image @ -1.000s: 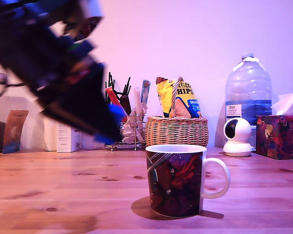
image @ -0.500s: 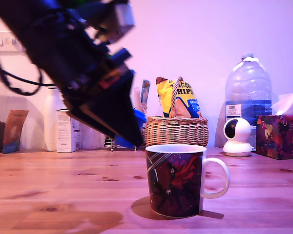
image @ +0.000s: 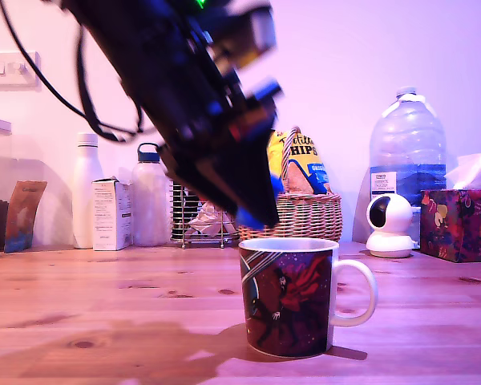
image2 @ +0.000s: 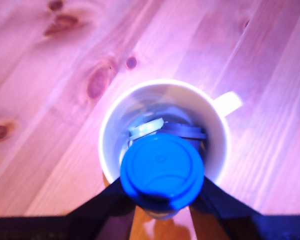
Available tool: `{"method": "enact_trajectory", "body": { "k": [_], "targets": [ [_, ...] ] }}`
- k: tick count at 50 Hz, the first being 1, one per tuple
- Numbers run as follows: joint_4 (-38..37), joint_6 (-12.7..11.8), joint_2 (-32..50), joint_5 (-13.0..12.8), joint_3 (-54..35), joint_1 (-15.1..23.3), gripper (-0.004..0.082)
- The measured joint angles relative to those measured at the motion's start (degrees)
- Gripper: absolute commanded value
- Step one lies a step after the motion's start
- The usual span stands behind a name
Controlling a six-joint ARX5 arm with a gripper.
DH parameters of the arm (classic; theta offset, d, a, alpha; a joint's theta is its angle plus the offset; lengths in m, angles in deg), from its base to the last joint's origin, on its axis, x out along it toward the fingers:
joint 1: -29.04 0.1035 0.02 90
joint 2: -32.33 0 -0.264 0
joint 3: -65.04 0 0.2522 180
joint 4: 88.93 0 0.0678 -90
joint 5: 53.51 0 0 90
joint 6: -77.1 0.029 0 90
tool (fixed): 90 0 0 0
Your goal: Pick up the coffee capsules from the table one by one and drop them inside the nearest coffee cup
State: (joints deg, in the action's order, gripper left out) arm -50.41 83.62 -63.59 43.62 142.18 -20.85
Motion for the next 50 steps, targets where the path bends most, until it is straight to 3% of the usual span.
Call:
{"method": "enact_trajectory", "body": {
  "k": [9, 36, 39, 45, 50],
  "targets": [
    [1.2, 1.2, -1.7, 0.0, 2.7, 0.0, 0.0247],
    [1.0, 1.2, -1.8, 0.0, 3.1, -0.6, 0.0259],
    [1.1, 1.2, -1.8, 0.0, 3.1, -0.7, 0.0324],
    [1.1, 1.2, -1.8, 0.0, 3.1, -0.6, 0.0631],
    [1.0, 1.2, -1.8, -0.5, 3.1, -0.7, 0.0667]
  ]
}}
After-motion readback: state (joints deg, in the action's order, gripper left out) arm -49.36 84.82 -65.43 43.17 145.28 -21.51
